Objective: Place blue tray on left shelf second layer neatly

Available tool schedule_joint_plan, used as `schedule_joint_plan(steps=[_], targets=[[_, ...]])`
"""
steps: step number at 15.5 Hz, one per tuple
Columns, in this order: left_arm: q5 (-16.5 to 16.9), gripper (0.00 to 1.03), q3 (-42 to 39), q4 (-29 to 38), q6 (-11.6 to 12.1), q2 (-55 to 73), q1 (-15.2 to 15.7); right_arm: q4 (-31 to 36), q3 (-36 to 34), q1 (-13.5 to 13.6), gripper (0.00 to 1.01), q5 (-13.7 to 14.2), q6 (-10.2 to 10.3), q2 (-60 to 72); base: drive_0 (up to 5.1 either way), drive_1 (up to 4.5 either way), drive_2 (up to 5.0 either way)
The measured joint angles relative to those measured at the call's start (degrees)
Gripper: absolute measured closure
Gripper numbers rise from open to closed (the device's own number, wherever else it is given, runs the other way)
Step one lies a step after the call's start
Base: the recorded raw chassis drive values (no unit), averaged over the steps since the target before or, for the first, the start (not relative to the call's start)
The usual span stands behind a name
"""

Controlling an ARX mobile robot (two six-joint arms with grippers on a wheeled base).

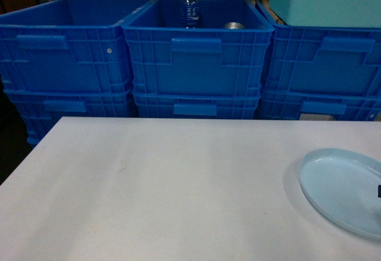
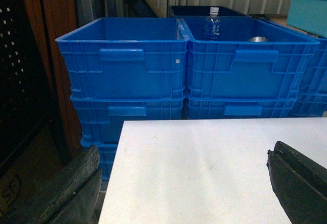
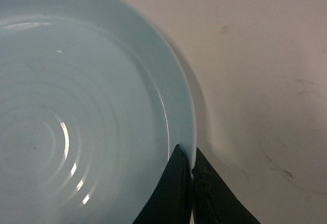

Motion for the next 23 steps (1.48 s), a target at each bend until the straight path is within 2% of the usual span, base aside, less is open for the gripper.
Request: schedule_joint_plan(steps=[6,10,11,15,18,19,23], targets=[[0.0,0.05,0.0,0.0,0.0,0.0,0.0,2.1,-1.5,0.0,0.99,-1.1,-0.3,-1.4,0.0,0.0,0.0],[0.0,0.05,0.0,0.0,0.0,0.0,0.0,4.9,-2.6,0.3,0.99,-2.9,-1.9,-6.2,0.0,0.0,0.0],[0.0,0.05,0.0,0.0,0.0,0.0,0.0,5.5,-2.8,0.7,0.99,-3.1,-3.0,-8.9,0.0,0.0,0.0],[0.0,0.05,0.0,0.0,0.0,0.0,0.0,6.8,-5.0,1.4,0.99,-6.0,-4.3,-17.4,0.0,0.0,0.0],[0.0,0.05,0.0,0.0,0.0,0.0,0.0,11.5,-9.1,1.8,0.99,-9.7,-6.7,-28.6,0.0,0.0,0.0],[0.0,0.05,0.0,0.0,0.0,0.0,0.0,11.9,-10.5,1.8,0.99,-11.3,-7.1,-32.9,0.0,0.0,0.0],[0.0,0.05,0.0,0.0,0.0,0.0,0.0,12.0,-15.1,2.1,0.99,-15.0,-8.2,-47.7,0.0,0.0,0.0]])
